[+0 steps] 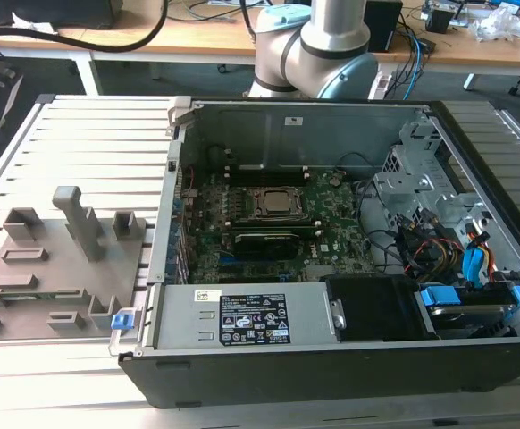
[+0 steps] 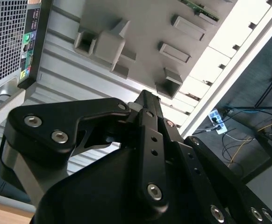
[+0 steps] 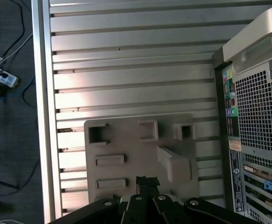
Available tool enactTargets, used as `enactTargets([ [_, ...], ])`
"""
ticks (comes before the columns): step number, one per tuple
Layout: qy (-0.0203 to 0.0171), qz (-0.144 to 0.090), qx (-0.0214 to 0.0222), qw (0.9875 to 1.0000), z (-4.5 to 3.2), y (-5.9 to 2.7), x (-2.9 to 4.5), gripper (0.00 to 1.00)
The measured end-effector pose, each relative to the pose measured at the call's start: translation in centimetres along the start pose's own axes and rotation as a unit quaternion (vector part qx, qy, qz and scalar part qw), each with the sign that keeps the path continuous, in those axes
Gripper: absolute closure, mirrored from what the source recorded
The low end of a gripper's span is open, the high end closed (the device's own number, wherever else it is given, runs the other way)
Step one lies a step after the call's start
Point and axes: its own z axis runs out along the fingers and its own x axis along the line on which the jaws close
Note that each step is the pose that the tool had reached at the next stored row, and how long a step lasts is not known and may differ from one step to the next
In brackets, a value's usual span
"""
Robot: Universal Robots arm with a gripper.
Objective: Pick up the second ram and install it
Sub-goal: 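Reach for the second ram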
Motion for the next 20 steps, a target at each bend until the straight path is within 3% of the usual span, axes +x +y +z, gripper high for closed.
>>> enactTargets([
  [3, 0.0000, 0.000, 0.0000, 1.0000, -0.02, -0.96, 0.42, 0.89],
  [6, 0.0000, 0.000, 0.0001, 1.0000, 0.13, -3.08, 0.29, 0.89],
  [9, 0.0000, 0.000, 0.0003, 1.0000, 0.19, -3.88, 0.24, 0.89],
  [20, 0.0000, 0.000, 0.0004, 1.0000, 0.19, -4.17, 0.21, 0.89],
])
